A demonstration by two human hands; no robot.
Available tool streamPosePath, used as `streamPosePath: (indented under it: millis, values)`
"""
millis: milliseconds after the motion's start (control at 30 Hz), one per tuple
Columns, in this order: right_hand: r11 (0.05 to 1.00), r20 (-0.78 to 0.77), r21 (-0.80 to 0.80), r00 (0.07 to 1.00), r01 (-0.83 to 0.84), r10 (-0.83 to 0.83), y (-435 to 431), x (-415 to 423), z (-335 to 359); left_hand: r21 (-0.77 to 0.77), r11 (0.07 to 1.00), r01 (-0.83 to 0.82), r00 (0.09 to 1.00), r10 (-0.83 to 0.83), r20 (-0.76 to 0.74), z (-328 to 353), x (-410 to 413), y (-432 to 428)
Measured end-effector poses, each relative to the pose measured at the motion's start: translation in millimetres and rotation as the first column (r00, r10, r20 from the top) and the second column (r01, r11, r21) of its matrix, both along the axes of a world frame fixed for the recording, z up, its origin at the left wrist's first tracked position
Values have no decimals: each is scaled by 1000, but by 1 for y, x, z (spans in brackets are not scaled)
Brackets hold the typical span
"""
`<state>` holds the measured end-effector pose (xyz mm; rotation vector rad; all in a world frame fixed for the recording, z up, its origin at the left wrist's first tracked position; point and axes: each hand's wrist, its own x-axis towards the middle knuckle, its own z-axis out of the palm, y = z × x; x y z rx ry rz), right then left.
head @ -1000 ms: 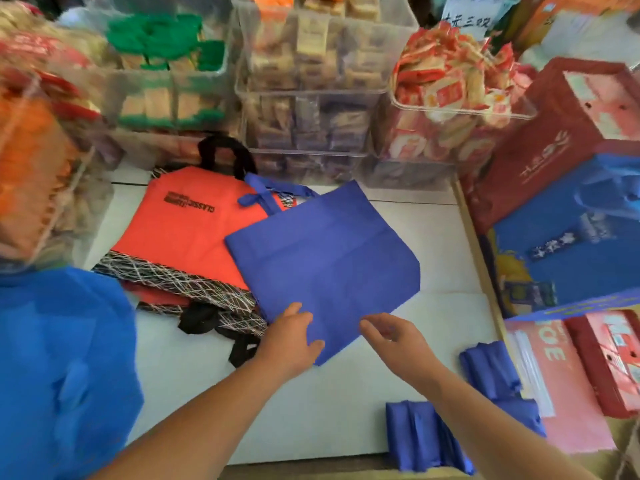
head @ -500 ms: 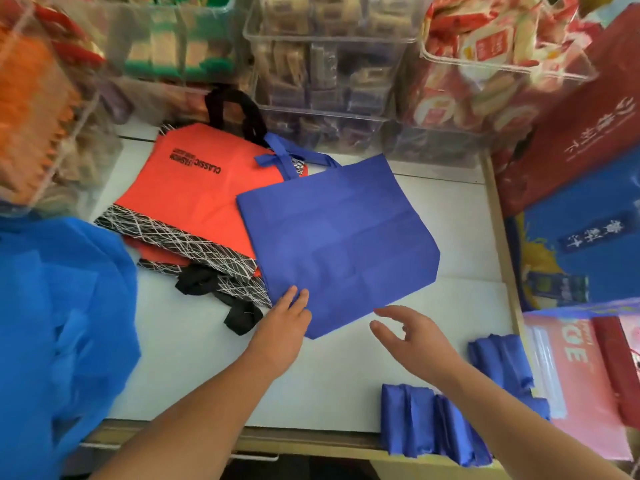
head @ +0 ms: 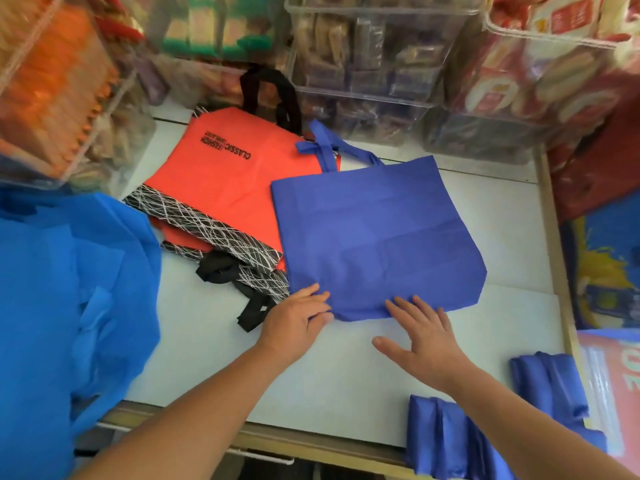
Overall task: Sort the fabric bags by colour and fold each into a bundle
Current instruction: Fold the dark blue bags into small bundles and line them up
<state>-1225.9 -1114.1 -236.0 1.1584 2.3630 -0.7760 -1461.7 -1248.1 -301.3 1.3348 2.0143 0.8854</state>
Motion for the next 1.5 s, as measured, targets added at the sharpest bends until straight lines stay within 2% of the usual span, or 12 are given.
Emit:
streamPosePath:
  millis: [100, 167, 300, 400, 533, 600, 767, 833, 1033, 1267, 1400, 1500]
  values:
    - [975, -166, 219, 984, -18, 56, 9, 8, 8, -33, 999, -17, 983, 23, 184, 38, -12, -3]
    - [980, -181, 198, 983, 16, 21, 22, 14, 28, -53, 998, -44, 965, 56, 256, 67, -28, -12]
    - [994, -60, -95, 997, -53, 47, 49, 34, 76, -81, 993, -90, 956, 109, 273, 109, -61, -29]
    - [940, -101, -337, 990, 57, -96, 55, 41, 95, -96, 985, -147, 952, 167, 258, 114, -79, -31]
    - [851, -244, -405, 858, 333, -452, 47, 34, 86, -152, 967, -206, 944, 237, 229, 103, -94, -22]
    - [800, -270, -401, 777, 446, -569, 46, 26, 70, -210, 964, -166, 935, 221, 278, 96, -98, -17]
    - [808, -191, -138, 785, 573, -590, 64, 22, 23, -298, 950, 93, 942, 13, 336, 88, -111, 2]
    - [794, -176, 38, 786, 607, -592, 74, 25, 15, -243, 966, 92, 960, -21, 281, 90, -109, 20]
    - [719, -325, 163, 724, 676, -608, 92, 38, -23, -190, 977, -99, 995, 98, -16, 61, -103, 89]
    - [670, -434, 281, 713, 688, -550, 98, 33, -53, -177, 972, -154, 908, 69, -413, 24, -99, 108]
    - [657, -473, 293, 702, 695, -532, 98, 33, -61, -142, 927, 347, 739, -363, -567, 16, -82, 121]
    - [653, -436, 231, 677, 721, -593, 105, 32, -54, -313, 859, 406, 689, -512, -513, 0, -71, 113]
